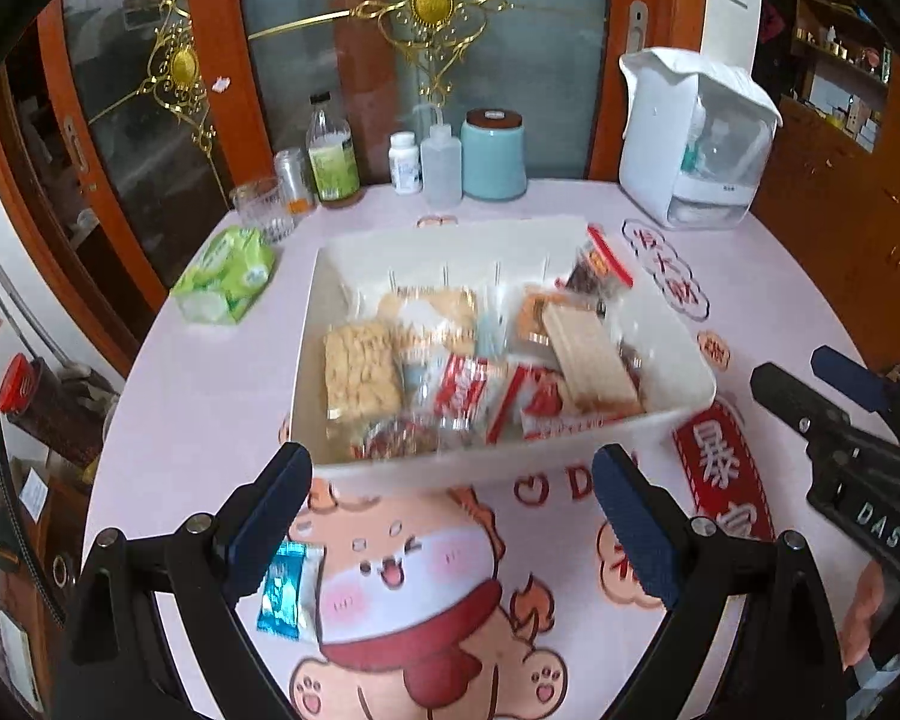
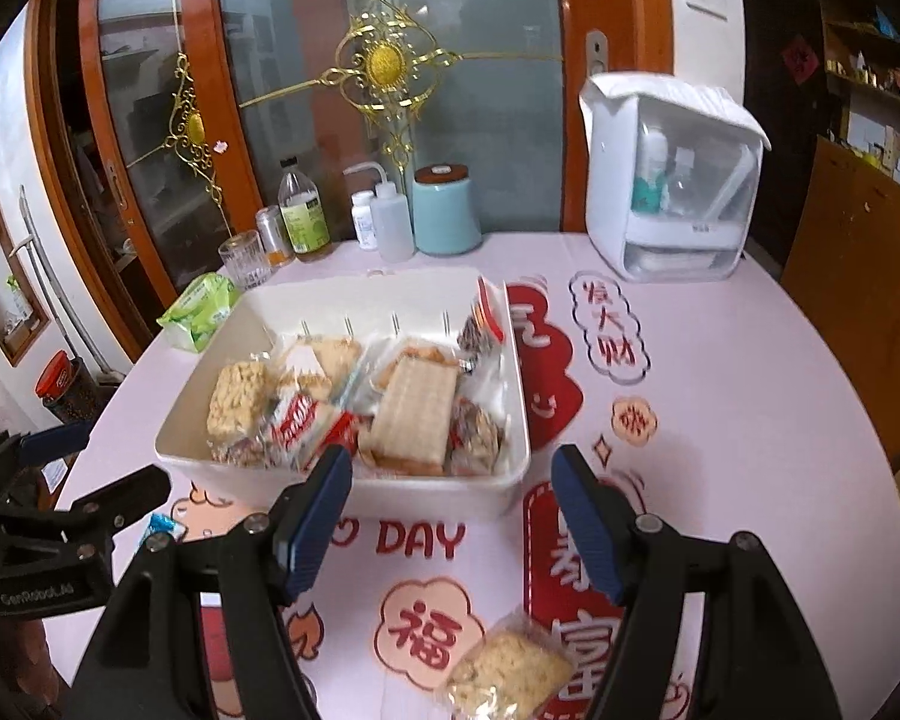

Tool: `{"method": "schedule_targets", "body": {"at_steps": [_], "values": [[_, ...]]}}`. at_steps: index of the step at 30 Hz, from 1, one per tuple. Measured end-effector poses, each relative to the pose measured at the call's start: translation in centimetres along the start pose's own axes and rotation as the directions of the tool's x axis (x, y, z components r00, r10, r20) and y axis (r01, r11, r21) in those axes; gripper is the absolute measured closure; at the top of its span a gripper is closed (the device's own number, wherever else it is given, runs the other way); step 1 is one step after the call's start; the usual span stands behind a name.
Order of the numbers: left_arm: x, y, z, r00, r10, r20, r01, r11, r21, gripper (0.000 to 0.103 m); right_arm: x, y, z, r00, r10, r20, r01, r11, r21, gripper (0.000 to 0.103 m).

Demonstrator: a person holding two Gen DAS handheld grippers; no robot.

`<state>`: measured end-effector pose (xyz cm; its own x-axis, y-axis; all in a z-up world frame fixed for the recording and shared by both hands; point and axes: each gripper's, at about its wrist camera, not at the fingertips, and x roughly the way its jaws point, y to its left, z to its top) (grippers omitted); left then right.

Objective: Organize snacks
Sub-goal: 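Withdraw both tools from the tray toward blue foil pack and cracker bag, then grasp blue foil pack with left tool while right tool grasps clear crumbly cracker bag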

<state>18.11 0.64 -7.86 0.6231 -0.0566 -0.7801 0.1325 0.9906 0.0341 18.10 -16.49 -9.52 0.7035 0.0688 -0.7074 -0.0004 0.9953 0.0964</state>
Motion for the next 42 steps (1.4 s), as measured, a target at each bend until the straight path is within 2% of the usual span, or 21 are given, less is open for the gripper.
{"method": "schedule_targets", "body": {"at_steps": [6, 13, 20, 25, 31, 33, 34, 39, 42], "values": [[0.9, 0.8, -3.2, 0.999, 0.031, -0.045, -0.031, 1.0, -0.003, 0.009, 1.6, -1.2, -3.5, 0.998, -0.016, -0.067, 0.018, 0.999, 0.032, 0.033], [3.0, 2.9, -5.5, 0.992, 0.072, -0.108, -0.075, 0.997, -0.017, 0.009, 3.7, -1.8, -6.8, 0.986, -0.023, -0.164, 0.024, 1.0, 0.005, 0.033], [5.4, 6.0, -7.8, 0.978, 0.095, -0.187, -0.102, 0.994, -0.03, 0.009, 5.6, -2.8, -10.1, 0.965, -0.006, -0.263, 0.009, 1.0, 0.009, 0.033], [6.3, 8.5, -9.5, 0.971, 0.087, -0.223, -0.102, 0.993, -0.054, 0.009, 5.4, -2.5, -10.5, 0.969, 0.002, -0.248, -0.007, 1.0, -0.019, 0.031], [7.4, 11.8, -11.0, 0.96, 0.083, -0.269, -0.111, 0.989, -0.093, 0.009, 5.3, -2.6, -10.0, 0.969, 0.07, -0.236, -0.074, 0.997, -0.006, 0.03], [8.0, 12.7, -11.3, 0.956, 0.072, -0.283, -0.105, 0.989, -0.103, 0.009, 5.2, -2.9, -9.7, 0.968, 0.097, -0.232, -0.102, 0.995, -0.011, 0.023], [8.2, 12.9, -11.5, 0.956, 0.07, -0.286, -0.104, 0.989, -0.104, 0.009, 5.1, -2.9, -9.6, 0.969, 0.098, -0.227, -0.105, 0.994, -0.016, 0.015], [10.2, 13.5, -11.7, 0.949, 0.055, -0.309, -0.087, 0.992, -0.09, 0.009, 4.6, -3.0, -9.2, 0.975, 0.101, -0.196, -0.126, 0.984, -0.122, 0.013], [11.1, 13.6, -11.6, 0.946, 0.046, -0.321, -0.078, 0.993, -0.086, 0.009, 4.9, -2.9, -9.4, 0.977, 0.048, -0.207, -0.09, 0.976, -0.2, 0.013]]}}
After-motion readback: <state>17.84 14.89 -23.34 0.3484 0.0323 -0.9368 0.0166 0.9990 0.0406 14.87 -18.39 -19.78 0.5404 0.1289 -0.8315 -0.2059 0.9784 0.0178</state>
